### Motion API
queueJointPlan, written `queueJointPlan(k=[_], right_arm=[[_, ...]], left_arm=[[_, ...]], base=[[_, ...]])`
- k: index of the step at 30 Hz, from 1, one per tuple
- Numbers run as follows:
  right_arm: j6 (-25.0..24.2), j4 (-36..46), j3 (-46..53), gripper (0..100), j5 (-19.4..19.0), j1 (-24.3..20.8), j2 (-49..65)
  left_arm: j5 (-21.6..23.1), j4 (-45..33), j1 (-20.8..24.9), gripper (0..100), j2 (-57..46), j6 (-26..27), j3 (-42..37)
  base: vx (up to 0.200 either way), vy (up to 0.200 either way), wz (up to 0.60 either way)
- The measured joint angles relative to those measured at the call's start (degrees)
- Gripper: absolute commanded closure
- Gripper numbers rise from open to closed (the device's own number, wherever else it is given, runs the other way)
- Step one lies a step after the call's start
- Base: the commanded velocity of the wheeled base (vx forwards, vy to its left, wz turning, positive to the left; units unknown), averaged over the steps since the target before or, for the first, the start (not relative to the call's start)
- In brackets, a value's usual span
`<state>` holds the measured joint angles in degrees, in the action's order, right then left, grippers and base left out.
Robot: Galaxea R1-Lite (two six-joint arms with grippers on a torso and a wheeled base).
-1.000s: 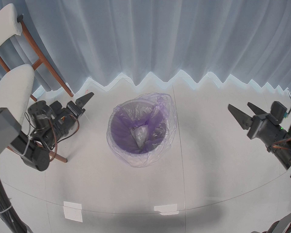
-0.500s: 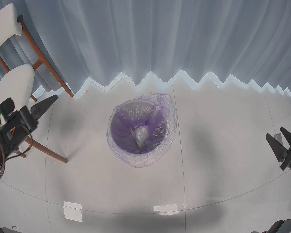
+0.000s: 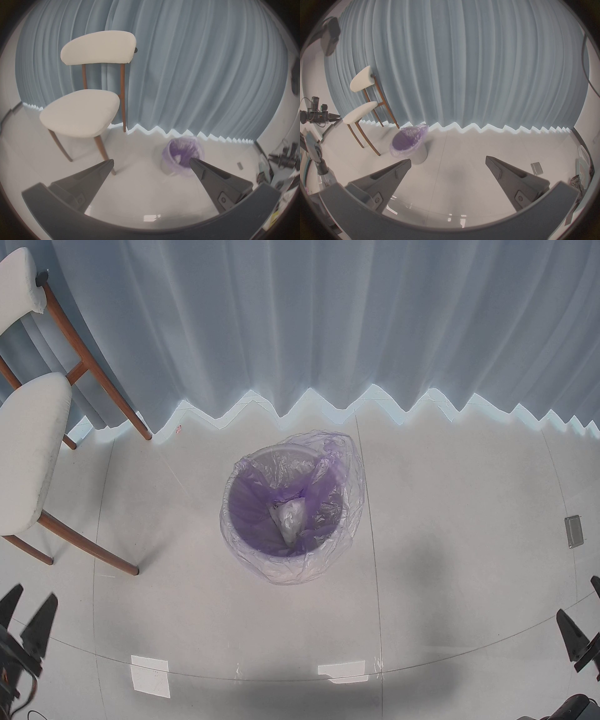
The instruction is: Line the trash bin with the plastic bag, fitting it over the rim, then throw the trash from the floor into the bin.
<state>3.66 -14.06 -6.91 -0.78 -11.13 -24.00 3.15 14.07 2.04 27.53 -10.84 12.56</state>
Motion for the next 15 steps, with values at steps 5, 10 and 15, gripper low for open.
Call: queueJointPlan(k=[5,10,15], right_arm=[[-4.08,6.62,3.25,0,6.08,2.26,8.5],[-3.56,10.75,5.46,0,10.41,5.44,14.93],[-1.91,11.63,5.84,0,8.39,10.78,17.64]], left_arm=[[-1.6,-10.35,-0.74,0,-13.92,7.07,-6.28],[-2.6,-14.82,-1.38,0,-22.32,10.41,-10.61],[-2.79,-14.88,-1.57,0,-25.08,10.79,-11.37]], base=[[0.0,0.0,0.0],[0.0,0.0,0.0],[0.0,0.0,0.0]])
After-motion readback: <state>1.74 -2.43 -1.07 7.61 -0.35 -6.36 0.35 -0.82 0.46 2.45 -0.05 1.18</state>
